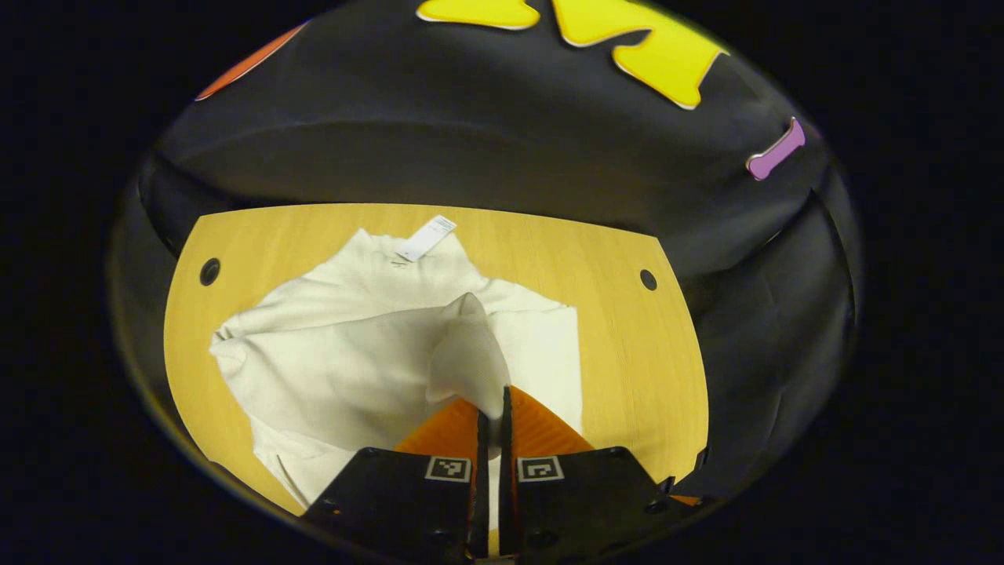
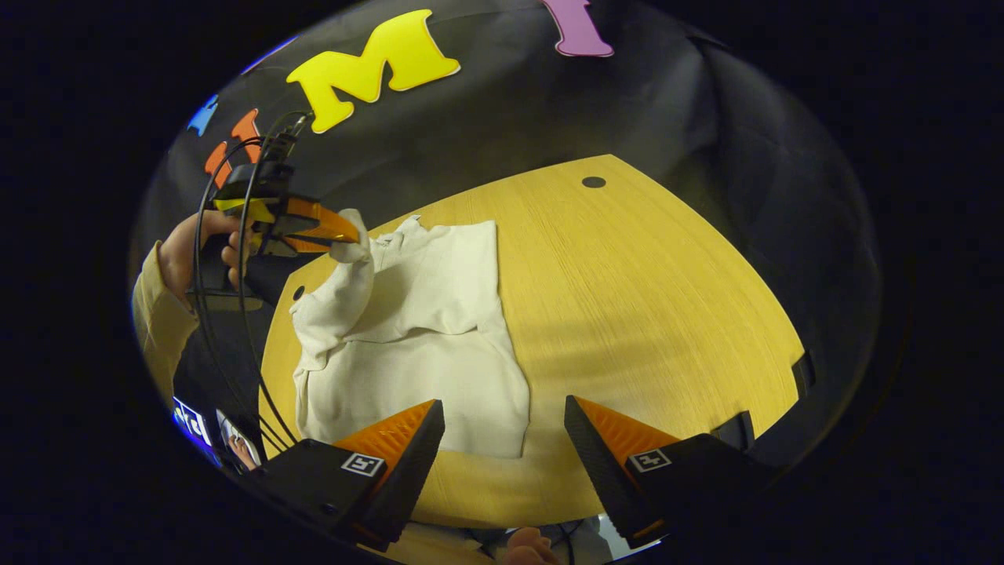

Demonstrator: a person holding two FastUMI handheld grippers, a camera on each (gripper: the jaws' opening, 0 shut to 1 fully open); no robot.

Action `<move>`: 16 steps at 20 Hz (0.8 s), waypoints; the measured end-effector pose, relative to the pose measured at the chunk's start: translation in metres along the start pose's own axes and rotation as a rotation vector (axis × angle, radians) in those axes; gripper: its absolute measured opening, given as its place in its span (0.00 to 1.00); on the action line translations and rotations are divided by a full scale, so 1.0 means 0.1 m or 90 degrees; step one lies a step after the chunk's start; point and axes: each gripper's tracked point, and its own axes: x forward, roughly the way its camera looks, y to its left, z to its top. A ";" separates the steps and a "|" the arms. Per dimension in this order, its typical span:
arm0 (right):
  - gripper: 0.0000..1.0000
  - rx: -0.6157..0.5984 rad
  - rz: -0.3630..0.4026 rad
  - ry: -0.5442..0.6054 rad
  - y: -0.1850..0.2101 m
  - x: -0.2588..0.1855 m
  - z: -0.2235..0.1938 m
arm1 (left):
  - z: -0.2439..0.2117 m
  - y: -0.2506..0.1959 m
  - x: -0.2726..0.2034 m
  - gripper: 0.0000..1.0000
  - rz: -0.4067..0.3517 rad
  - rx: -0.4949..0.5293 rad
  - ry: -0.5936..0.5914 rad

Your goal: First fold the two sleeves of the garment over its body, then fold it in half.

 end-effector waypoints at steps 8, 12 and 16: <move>0.93 0.026 -0.022 0.012 -0.24 -0.03 -0.23 | -0.07 -0.82 0.66 0.07 -0.010 0.006 0.070; 0.93 0.024 -0.018 0.016 -0.34 -0.08 -0.30 | -0.29 -0.91 0.88 0.12 -0.013 0.036 0.114; 0.93 0.011 -0.015 0.023 -0.43 -0.08 -0.32 | -0.30 -1.02 0.91 0.40 -0.022 0.012 0.097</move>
